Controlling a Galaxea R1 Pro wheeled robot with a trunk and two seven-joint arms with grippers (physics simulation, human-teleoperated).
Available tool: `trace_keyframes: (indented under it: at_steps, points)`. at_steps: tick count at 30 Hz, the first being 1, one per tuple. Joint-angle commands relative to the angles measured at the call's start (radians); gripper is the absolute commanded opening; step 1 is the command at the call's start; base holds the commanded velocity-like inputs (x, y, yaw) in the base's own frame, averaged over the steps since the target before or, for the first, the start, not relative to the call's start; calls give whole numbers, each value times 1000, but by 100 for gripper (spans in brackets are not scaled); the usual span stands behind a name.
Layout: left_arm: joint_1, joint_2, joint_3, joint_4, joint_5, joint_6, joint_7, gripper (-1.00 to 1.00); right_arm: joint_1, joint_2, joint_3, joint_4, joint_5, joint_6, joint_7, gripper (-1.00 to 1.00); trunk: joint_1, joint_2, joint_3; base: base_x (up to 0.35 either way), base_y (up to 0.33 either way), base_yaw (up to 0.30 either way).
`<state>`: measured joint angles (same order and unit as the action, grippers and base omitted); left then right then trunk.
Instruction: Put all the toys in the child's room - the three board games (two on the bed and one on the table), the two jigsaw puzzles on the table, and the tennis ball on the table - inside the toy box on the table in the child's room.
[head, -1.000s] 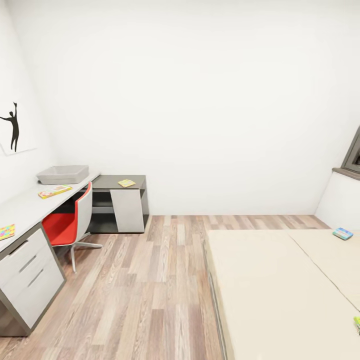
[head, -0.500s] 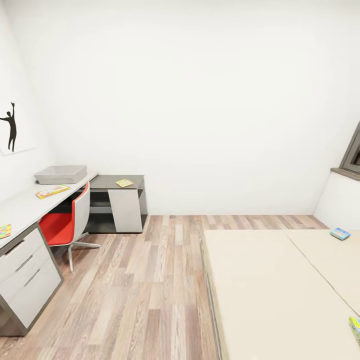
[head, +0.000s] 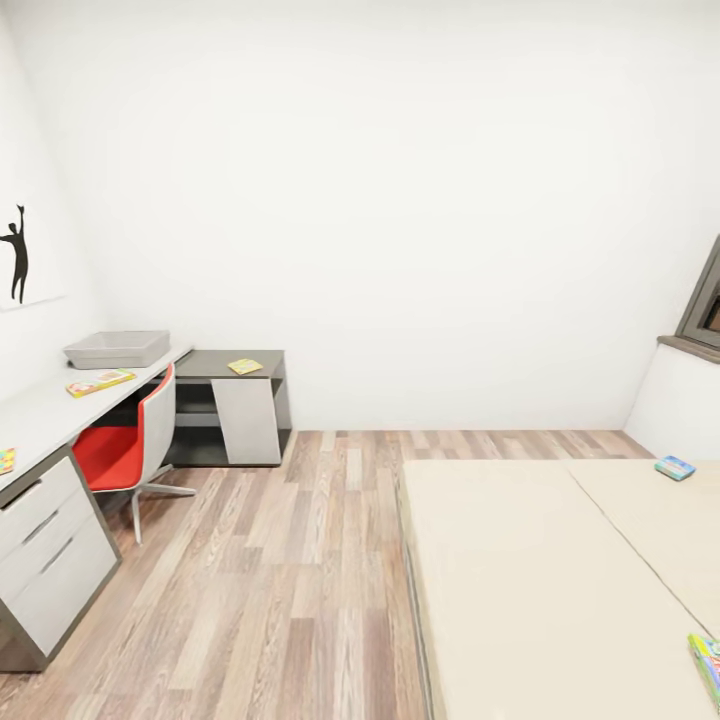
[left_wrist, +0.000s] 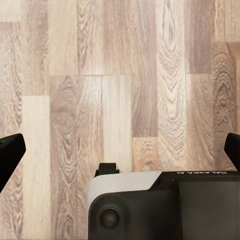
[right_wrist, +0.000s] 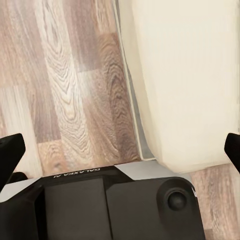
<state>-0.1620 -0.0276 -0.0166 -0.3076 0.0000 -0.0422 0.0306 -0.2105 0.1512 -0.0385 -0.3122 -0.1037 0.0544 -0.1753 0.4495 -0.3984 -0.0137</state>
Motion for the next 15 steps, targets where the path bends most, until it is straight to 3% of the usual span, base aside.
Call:
trace_keyframes:
  at_steps: [1, 15]
  points:
    - [-1, 0, -2, 1, 0, -3, 3, 100, 0, 1, -3, -2, -7, 4, -2, 100, 1, -2, -1, 0, -82, 0]
    - [-1, 0, -2, 1, 0, -4, 3, 100, -1, 1, -3, -2, -7, 5, 1, 100, 1, -2, -1, 0, -82, 0]
